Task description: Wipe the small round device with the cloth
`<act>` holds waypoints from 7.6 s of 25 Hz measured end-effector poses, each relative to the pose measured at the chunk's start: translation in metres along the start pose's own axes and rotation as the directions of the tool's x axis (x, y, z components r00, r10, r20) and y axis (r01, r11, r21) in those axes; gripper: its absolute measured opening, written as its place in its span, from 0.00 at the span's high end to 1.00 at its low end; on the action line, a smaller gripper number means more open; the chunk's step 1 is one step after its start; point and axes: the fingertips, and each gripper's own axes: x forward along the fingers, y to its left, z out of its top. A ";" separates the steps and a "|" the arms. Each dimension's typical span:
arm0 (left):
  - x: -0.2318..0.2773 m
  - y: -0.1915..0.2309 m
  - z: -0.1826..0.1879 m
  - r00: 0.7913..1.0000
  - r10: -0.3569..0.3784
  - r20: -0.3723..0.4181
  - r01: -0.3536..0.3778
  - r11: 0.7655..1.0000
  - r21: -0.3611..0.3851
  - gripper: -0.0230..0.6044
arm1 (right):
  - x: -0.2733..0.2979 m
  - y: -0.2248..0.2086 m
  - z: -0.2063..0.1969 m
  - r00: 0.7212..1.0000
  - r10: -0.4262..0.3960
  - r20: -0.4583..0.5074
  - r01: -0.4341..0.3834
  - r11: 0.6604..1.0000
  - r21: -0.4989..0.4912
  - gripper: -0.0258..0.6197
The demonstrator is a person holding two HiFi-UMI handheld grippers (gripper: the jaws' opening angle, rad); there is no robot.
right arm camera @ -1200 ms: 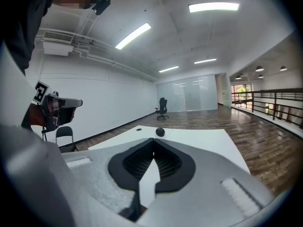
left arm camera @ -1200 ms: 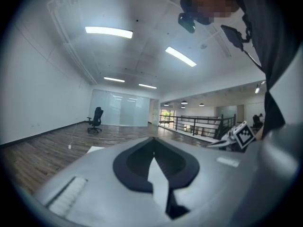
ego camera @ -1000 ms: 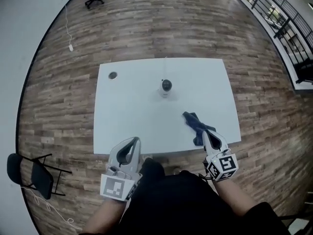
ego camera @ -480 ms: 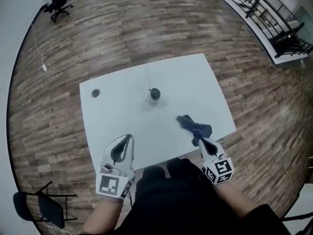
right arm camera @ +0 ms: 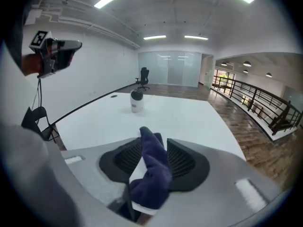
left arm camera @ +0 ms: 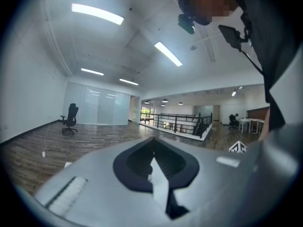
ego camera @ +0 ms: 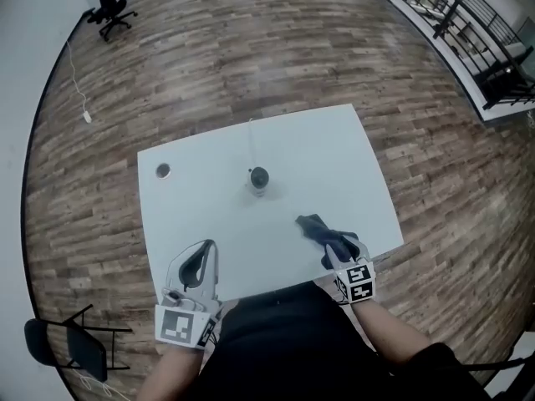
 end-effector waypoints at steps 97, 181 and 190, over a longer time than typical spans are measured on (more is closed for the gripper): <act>-0.065 0.061 -0.038 0.899 0.388 -0.203 -0.395 0.919 0.003 0.96 | 0.151 0.153 0.140 0.851 0.524 0.039 -0.454 0.770 -0.448 0.88; -0.022 0.122 -0.080 0.986 0.148 -0.083 -0.163 0.963 -0.214 0.96 | 0.158 0.120 0.191 0.989 0.133 -0.056 -0.139 0.770 -0.623 0.88; -0.018 0.119 -0.075 0.987 0.133 -0.094 -0.149 0.970 -0.192 0.96 | 0.160 0.124 0.183 0.997 0.054 -0.054 -0.076 0.665 -0.743 0.88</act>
